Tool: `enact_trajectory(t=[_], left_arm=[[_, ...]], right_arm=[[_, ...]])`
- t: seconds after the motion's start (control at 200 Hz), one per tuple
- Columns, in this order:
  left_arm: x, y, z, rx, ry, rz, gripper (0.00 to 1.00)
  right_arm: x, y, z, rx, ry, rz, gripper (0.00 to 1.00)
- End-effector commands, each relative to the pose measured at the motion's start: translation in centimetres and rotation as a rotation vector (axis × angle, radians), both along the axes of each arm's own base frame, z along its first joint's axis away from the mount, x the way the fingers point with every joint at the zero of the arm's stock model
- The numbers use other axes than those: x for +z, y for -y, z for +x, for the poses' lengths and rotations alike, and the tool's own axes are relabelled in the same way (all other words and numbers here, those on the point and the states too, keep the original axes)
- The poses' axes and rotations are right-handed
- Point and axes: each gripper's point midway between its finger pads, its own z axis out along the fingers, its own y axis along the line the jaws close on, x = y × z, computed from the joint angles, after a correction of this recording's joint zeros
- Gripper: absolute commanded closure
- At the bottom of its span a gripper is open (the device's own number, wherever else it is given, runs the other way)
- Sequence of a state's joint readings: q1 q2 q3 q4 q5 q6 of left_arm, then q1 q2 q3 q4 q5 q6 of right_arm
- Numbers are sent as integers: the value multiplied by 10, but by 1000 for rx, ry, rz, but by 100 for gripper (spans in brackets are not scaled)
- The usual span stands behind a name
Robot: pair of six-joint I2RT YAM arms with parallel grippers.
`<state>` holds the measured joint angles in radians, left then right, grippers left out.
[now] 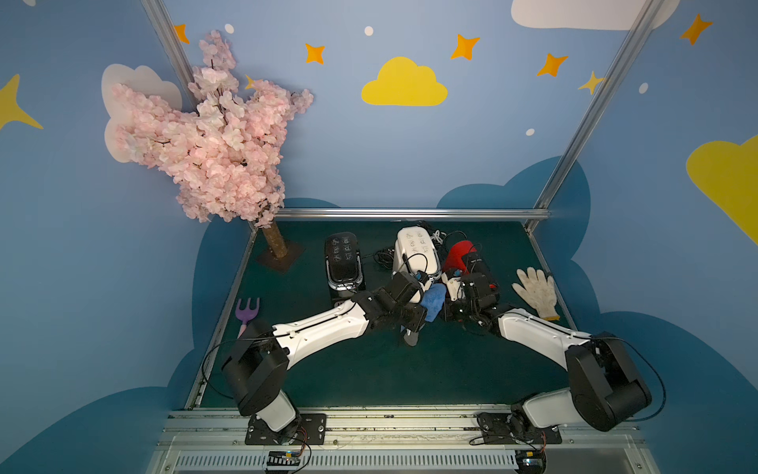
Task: Wipe the surface of a coffee machine
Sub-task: Wipe the dirt from the surface of the coffee machine.
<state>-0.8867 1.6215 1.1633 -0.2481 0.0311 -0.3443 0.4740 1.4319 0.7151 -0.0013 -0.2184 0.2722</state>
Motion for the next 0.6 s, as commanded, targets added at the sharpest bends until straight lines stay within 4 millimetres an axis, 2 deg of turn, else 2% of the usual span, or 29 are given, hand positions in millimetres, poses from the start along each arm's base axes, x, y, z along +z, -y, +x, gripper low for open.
enact_trajectory(t=[0.0, 0.12, 0.22, 0.355, 0.446, 0.596], left_arm=[[-15, -1, 25, 131, 8, 2, 97], [-21, 1, 44, 224, 21, -32, 97], [-35, 1, 55, 289, 6, -17, 97], [-56, -12, 62, 383, -15, 41, 97], [-67, -20, 62, 416, -29, 71, 97], [-86, -28, 50, 431, -89, 95, 97]], right_arm=[[14, 1, 5, -16, 39, 6, 66], [15, 1, 5, -16, 42, 8, 66], [16, 3, 5, -24, 48, 5, 66], [21, 7, 4, -41, 67, 6, 66], [23, 7, 3, -44, 75, 13, 66], [23, 8, 3, -47, 75, 18, 66]])
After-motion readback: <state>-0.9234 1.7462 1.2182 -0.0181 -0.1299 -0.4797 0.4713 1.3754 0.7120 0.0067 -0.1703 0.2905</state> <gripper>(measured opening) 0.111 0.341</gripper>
